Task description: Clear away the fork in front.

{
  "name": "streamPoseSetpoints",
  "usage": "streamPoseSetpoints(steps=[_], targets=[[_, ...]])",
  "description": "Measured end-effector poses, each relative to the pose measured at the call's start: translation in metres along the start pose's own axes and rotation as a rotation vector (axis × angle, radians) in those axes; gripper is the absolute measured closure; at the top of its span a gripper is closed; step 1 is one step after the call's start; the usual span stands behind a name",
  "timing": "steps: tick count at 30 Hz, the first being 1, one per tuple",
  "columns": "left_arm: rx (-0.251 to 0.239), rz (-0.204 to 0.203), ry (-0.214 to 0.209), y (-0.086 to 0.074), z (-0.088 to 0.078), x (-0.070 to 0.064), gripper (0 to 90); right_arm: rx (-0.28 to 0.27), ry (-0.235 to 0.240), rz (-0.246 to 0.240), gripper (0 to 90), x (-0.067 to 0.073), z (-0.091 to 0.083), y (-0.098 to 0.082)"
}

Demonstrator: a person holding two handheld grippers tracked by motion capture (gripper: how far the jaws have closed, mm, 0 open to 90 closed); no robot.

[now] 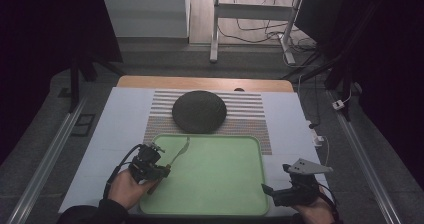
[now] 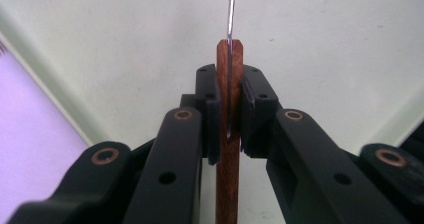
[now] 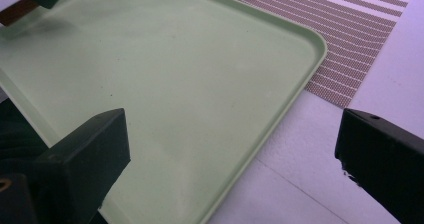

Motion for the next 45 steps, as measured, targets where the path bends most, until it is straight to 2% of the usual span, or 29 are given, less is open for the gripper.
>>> streamPoseSetpoints(steps=[8, 15, 19, 24, 26, 32, 37, 45], targets=[[0.05, -0.056, 0.027, -0.003, 0.013, 0.0, 79.5, 0.004, -0.023, 0.008, 0.9, -0.004, -0.004, -0.005], [0.083, -0.061, 0.054, -0.005, 0.022, 0.001, 78.8, -0.008, -0.017, 0.012, 0.9, -0.004, -0.006, -0.006], [0.075, -0.053, 0.042, -0.006, 0.021, 0.003, 73.8, -0.008, -0.015, 0.015, 0.9, -0.005, -0.008, -0.008], [0.02, -0.021, 0.019, -0.005, 0.008, 0.006, 67.8, -0.009, -0.019, 0.027, 0.9, -0.006, -0.009, -0.009], [-0.005, 0.0, 0.009, -0.002, 0.002, 0.007, 68.0, -0.006, -0.016, 0.028, 0.9, -0.006, -0.009, -0.009], [-0.076, 0.052, 0.011, 0.009, -0.013, 0.01, 78.2, -0.004, -0.005, 0.03, 0.9, -0.007, -0.009, -0.009], [-0.085, 0.107, 0.002, 0.021, -0.011, 0.011, 88.2, 0.0, -0.004, 0.027, 0.9, -0.006, -0.008, -0.009], [-0.104, 0.15, -0.014, 0.042, -0.004, 0.013, 88.4, 0.012, 0.003, 0.027, 0.9, -0.006, -0.007, -0.01]])
Point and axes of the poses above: each handheld gripper's, and its own axes: z roughly forward along the jaws, y roughly out of its top, x roughly to its left, the point moved 7 cm from there along z, roughly forward along the jaws, and after that the axes turned 13 degrees about x, right-handed, at the moved point
